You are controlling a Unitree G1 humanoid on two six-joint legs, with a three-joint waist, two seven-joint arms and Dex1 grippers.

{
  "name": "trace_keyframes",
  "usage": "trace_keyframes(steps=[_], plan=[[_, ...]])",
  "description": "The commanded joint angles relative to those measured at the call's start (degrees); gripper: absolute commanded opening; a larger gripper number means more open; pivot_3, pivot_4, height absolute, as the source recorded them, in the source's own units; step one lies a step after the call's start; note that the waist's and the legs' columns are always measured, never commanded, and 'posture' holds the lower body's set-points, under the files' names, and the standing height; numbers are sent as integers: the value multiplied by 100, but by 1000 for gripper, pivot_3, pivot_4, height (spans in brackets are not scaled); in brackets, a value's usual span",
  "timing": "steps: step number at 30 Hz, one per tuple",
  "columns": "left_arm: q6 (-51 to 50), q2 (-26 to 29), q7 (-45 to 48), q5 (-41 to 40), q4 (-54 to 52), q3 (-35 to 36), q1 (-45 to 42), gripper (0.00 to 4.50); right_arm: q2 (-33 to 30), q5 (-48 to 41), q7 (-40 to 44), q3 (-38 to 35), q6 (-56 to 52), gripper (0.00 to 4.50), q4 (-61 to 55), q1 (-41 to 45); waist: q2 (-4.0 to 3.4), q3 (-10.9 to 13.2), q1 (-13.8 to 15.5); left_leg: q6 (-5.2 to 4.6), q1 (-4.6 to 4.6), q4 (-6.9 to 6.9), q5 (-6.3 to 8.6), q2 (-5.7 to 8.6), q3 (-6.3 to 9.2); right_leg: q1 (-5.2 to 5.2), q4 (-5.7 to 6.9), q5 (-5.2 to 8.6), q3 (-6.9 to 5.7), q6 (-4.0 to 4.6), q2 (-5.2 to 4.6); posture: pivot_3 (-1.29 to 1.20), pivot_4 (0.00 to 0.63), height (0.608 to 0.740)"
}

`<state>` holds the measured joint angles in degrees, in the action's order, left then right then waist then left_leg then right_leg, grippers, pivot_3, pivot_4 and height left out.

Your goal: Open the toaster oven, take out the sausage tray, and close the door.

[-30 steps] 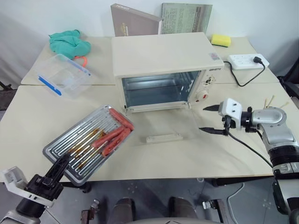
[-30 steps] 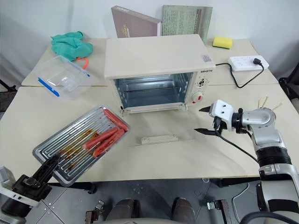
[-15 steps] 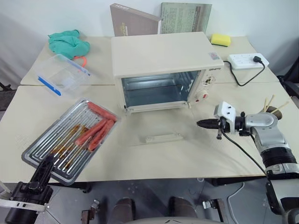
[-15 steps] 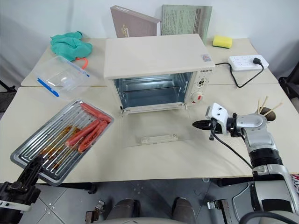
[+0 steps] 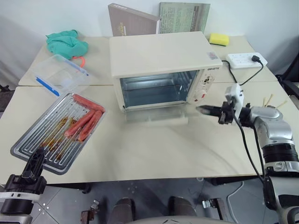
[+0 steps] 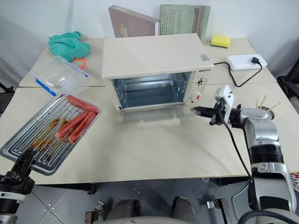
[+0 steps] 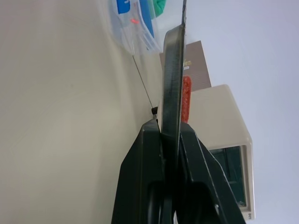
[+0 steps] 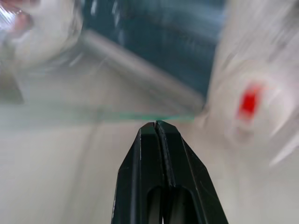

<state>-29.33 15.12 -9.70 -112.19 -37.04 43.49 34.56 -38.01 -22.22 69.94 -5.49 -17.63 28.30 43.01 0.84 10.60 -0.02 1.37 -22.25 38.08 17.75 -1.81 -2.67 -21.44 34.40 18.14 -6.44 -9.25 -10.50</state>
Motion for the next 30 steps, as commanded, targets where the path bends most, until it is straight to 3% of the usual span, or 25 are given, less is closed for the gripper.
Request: trace_keyframes(steps=[1, 16, 24, 30], plan=[[-62, 96, 3, -81, -1, 168, -116, 0, 112, -137, -252, -207, 16, 26, -207, 242, 0, 0, 0, 0, 0, 0, 0, 0, 0, 0, 2, 0, 0, 0, 0, 0, 150, 740], [-379, 43, 145, -81, 2, 169, 68, 0, 607, -44, -982, -314, 415, 26, 51, 966, 0, 0, -18, -1, -2, 2, 0, -1, -5, -4, 18, -5, 6, -7, 2, 0, 150, 740], [-773, 122, 757, -81, -17, -113, 870, 0, 95, -181, -233, -225, -38, 26, -489, 480, 1, 0, 23, -6, -4, -1, 6, -1, -12, -9, 5, -4, 11, -7, 2, 0, 150, 740], [-1253, 738, 1288, -81, 136, -504, 1025, 0, -559, -189, 648, 73, -494, 26, -919, 8, -2, 2, 13, -8, -6, -1, 13, -1, -14, -10, -18, -3, 12, -5, 2, 0, 150, 740]])
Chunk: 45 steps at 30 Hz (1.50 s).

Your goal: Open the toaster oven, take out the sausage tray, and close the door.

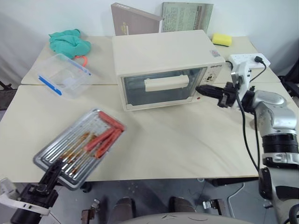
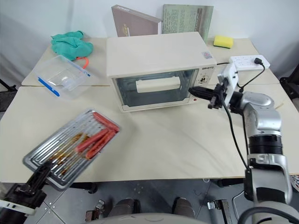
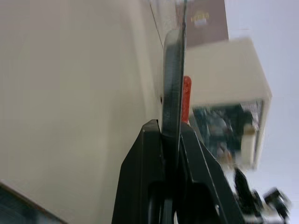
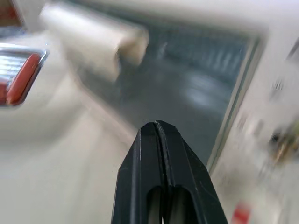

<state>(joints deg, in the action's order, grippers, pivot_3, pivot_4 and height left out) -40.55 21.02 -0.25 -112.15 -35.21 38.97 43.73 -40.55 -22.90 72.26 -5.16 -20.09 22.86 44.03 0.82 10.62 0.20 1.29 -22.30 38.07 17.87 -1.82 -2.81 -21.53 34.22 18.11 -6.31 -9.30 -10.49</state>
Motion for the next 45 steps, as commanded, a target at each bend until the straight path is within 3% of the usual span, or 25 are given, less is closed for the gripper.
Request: trace_keyframes(steps=[1, 7, 11, 18, 21, 27, 35, 45], plan=[[-203, 267, 429, -85, 30, -40, 70, 0, -419, -158, 568, 68, -326, 26, -482, -189, 0, 0, -17, 0, 0, -1, 1, 0, 0, 0, -2, 0, 0, 0, 0, 0, 150, 740], [-1336, 1456, 875, -85, 1039, -722, -1128, 0, -1070, -324, 1085, 88, -811, 26, -1332, -857, -19, 7, -8, 1, 2, -3, 3, -6, -3, -1, 0, 1, 2, 1, 6, 0, 150, 740], [-2305, 2048, 1030, -85, 2128, -1646, -2774, 0, -1368, -361, 1111, 11, -967, 26, -1815, -1274, -22, 9, 56, 1, 2, 1, 3, -5, -4, -1, 29, 0, 5, 0, 6, 0, 150, 740], [-3520, 2460, 941, -85, 4205, -2896, -5277, 0, -1449, -608, 604, -485, -1198, 26, -2363, -1826, -21, 11, 32, 7, 10, -6, 2, -6, -15, -9, 43, -2, 4, -6, 8, 0, 150, 740], [-3732, 2385, 696, -79, 4822, -3474, -6187, 0, -1555, -752, 438, -761, -1398, 26, -2688, -2163, -21, 12, 71, 9, 10, -1, 0, -7, -15, -9, 51, -3, 3, -8, 7, 0, 150, 740], [-3871, 1770, 445, 441, 5770, -3929, -7308, 0, -1643, -1163, 314, -1332, -1569, 26, -3271, -2758, -20, 12, 143, 9, 10, 8, 0, -4, -14, -4, 51, -5, 4, -11, 5, 0, 150, 740], [-4116, 917, 461, 1833, 6419, -4005, -7859, 0, -1612, -1295, -35, -1559, -1632, 26, -3588, -3149, -28, 7, 210, 5, 16, 12, -2, 0, -14, 8, 50, -9, 5, -17, 3, 0, 150, 740], [-4320, 432, 825, 3185, 6738, -3473, -8142, 0, -1656, -1353, -199, -1519, -1602, 26, -3591, -3160, -49, -6, 374, -6, 19, 34, -10, 7, -14, 20, 50, -26, 9, -27, -2, 0, 150, 740]])
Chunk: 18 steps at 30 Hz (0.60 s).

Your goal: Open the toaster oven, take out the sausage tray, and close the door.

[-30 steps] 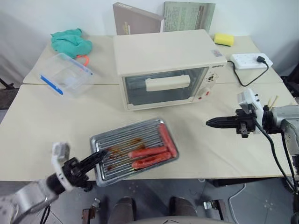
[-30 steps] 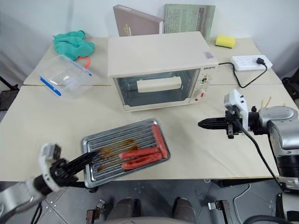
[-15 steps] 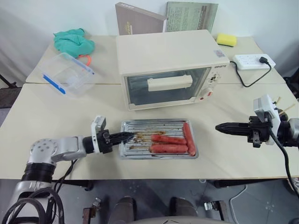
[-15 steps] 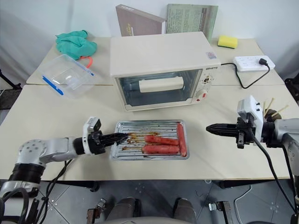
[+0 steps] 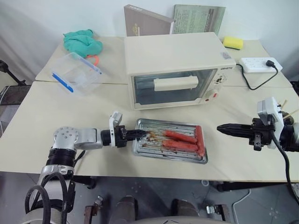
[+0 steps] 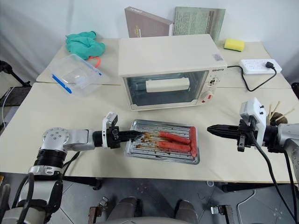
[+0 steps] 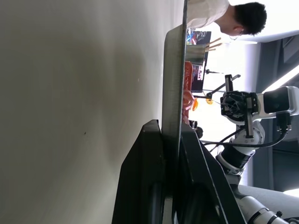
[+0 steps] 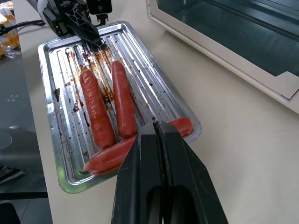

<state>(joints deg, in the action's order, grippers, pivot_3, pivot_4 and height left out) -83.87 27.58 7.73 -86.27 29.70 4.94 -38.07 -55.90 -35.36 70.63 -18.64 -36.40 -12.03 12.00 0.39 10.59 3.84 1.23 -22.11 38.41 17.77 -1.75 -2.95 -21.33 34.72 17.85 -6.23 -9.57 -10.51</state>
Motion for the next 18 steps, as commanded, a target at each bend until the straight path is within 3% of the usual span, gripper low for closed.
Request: trace_keyframes(steps=[1, 7, 11, 16, 18], plan=[[9, -287, 19, 775, 275, -73, 26, 0, -123, -106, -51, -154, 27, 26, -92, 73, -13, -8, 27, 0, 0, 2, 0, 0, 0, 1, 0, -1, 0, -1, 0, 0, 150, 740], [-81, -529, 154, 1524, 366, 87, -47, 0, -138, -67, -69, -94, 55, 26, -5, 183, -45, -27, 68, -4, 18, 15, -2, 1, 1, 31, -31, -12, 0, -4, 0, 0, 150, 740], [-112, -638, 220, 1891, 282, 274, -46, 0, -137, -26, -82, -57, 88, 26, 44, 222, -55, -33, 64, -4, 89, -18, -1, 1, -1, 97, -64, -12, 0, -4, 0, 0, 150, 740], [-39, -806, 150, 2403, 310, 420, -2, 0, -135, 2, -81, -9, 118, 26, 97, 267, -82, -49, 64, -3, 90, -22, -1, 1, -1, 98, -69, -15, -1, -4, 0, 0, 150, 740], [-73, -884, 148, 2521, 334, 508, 13, 678, -131, 26, -71, 24, 138, 0, 141, 302, -90, -55, 62, -3, 92, -21, -1, 1, -1, 100, -71, -17, 0, -5, 0, 0, 150, 740]])
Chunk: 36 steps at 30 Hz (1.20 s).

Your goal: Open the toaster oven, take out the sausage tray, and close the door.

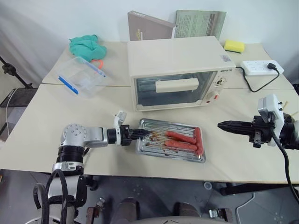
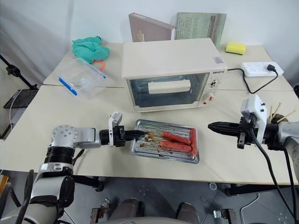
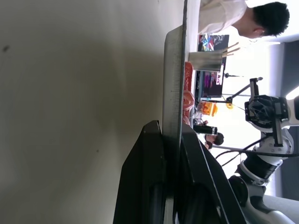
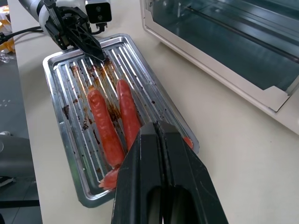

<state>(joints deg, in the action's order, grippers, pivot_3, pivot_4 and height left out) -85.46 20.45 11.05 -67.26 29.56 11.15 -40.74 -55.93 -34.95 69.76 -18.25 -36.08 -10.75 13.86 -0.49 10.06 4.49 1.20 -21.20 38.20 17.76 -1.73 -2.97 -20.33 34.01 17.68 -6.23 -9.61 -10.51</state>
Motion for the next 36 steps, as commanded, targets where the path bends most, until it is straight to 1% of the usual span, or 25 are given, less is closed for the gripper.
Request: trace_keyframes(steps=[1, 6, 12, 14, 17, 20, 22, 23, 27, 31, 33, 35, 36], plan=[[63, -202, -167, 678, 351, -63, 279, 885, -126, -6, 20, -7, 109, 0, 24, 128, -6, -4, -3, 0, 0, 0, 0, 0, -1, 0, -2, -2, 0, 0, 0, 0, 150, 740], [58, -322, -264, 1086, 260, 116, 293, 2517, -117, 46, 42, 79, 132, 0, 102, 210, -1, -4, -4, 0, -5, -3, 0, 0, -2, -2, -10, -3, 0, -2, 0, 0, 150, 740], [-244, -234, -477, 1165, -86, 451, 296, 4072, -124, 70, 78, 158, 185, 0, 160, 242, 12, -9, -20, 0, -3, -3, 0, -1, 0, 1, -12, -6, -1, -3, 1, 0, 150, 740], [-412, -199, -565, 1171, -216, 616, 303, 4477, -137, 73, 102, 155, 204, 0, 175, 238, 13, -8, -53, 0, -1, -6, 0, -1, -1, 0, -12, -6, -1, -3, 1, 0, 150, 740], [-658, -114, -647, 1220, -440, 801, 359, 4477, -159, 80, 144, 149, 219, 0, 195, 242, 21, -5, -145, 2, -2, -14, -1, -3, -1, -3, -13, -6, -1, -3, 2, 0, 150, 740], [-704, 711, -516, 798, -858, 504, 701, 4477, -239, 146, 271, 161, 301, 0, 268, 219, 41, -6, -278, 5, -3, -27, -1, -6, -3, -11, -13, -6, 0, -3, 5, 0, 150, 740], [-704, 1118, -417, 563, -1103, 332, 867, 4477, -276, 180, 340, 178, 350, 0, 299, 203, 46, -9, -422, 11, 8, -51, -3, -11, -11, -14, -4, -6, 6, -3, 9, 0, 150, 740], [-704, 1248, -385, 463, -1177, 272, 916, 4477, -289, 187, 362, 187, 371, 0, 312, 200, 47, -9, -490, 14, 15, -65, -5, -12, -19, -15, -7, -6, 11, -3, 10, 0, 150, 740], [-704, 1929, -223, 192, -1593, 235, 1113, 4477, -351, 297, 522, 312, 543, 0, 484, 308, 50, -8, -605, 23, 35, -102, -11, -17, -33, -22, -11, -3, 14, 2, 11, 0, 150, 740], [-593, 2373, 195, 293, -2336, 342, 1346, 4477, -341, 368, 626, 425, 695, 0, 673, 485, 54, -5, -625, 22, 33, -111, -10, -19, -52, -37, -13, -2, 25, 3, 11, 0, 150, 740], [-239, 2656, 638, 377, -2666, 327, 1560, 4477, -343, 379, 763, 510, 781, 0, 783, 586, 65, 1, -610, 22, 10, -109, -10, -19, -54, -60, -12, -2, 27, 3, 10, 0, 150, 740], [767, 3047, 1576, 715, -3148, 295, 1994, 4500, -350, 418, 973, 610, 953, 383, 950, 695, 79, 10, -609, 22, -4, -108, -10, -19, -61, -79, -9, -2, 31, 3, 10, 0, 150, 740], [1732, 2995, 2183, 962, -3445, 592, 2327, 4500, -320, 426, 1104, 653, 1107, 522, 1077, 774, 81, 12, -604, 22, -14, -110, -10, -19, -69, -94, -8, -2, 35, 3, 10, 0, 150, 740]])
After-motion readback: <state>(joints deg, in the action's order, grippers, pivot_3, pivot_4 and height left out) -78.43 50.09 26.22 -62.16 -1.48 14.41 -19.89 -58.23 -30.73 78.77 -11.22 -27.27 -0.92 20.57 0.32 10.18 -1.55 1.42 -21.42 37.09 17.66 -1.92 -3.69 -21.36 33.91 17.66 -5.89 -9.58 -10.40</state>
